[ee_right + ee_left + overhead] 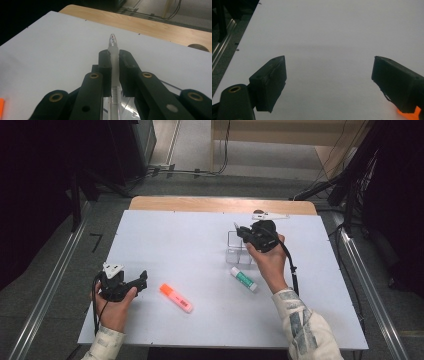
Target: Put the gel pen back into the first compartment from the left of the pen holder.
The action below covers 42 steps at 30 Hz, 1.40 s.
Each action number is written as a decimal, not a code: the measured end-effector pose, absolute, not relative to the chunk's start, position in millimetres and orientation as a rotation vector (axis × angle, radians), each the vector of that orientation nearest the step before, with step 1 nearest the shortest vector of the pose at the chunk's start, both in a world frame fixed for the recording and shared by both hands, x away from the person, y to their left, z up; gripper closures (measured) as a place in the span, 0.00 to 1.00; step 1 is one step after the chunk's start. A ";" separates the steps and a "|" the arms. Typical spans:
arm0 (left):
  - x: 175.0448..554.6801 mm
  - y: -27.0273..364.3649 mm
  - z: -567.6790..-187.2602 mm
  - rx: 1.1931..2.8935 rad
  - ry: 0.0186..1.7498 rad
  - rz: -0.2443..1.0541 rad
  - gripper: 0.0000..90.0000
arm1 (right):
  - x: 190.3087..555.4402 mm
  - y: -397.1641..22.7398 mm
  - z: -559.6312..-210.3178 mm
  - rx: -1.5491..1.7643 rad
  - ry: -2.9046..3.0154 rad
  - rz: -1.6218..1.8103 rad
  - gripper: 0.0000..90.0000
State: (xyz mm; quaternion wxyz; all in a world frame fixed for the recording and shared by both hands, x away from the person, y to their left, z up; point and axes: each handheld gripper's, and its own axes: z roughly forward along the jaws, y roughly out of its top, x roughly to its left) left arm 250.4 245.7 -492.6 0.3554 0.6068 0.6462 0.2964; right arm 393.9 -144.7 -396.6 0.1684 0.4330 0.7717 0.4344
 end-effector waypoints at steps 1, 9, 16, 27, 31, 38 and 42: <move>250.4 245.8 -492.7 1.569 1.669 0.766 0.14 | 395.2 -143.2 -395.9 1.232 2.194 1.238 0.88; 250.8 245.4 -492.9 1.569 1.667 0.763 0.14 | 409.7 -131.4 -392.0 1.235 2.198 1.230 0.88; 251.0 246.6 -492.9 1.568 1.668 0.763 0.14 | 422.3 -122.3 -387.9 1.248 2.204 1.234 0.88; 251.3 247.3 -492.9 1.569 1.664 0.759 0.14 | 437.9 -108.3 -383.1 1.242 2.210 1.242 0.88; 251.3 247.7 -492.8 1.569 1.664 0.759 0.14 | 443.5 -104.6 -383.4 1.242 2.208 1.240 0.88; 251.6 248.0 -493.0 1.566 1.666 0.759 0.14 | 452.5 -101.3 -384.7 1.247 2.202 1.230 0.88; 251.8 248.1 -493.1 1.563 1.667 0.759 0.14 | 456.0 -99.2 -385.9 1.246 2.204 1.236 0.88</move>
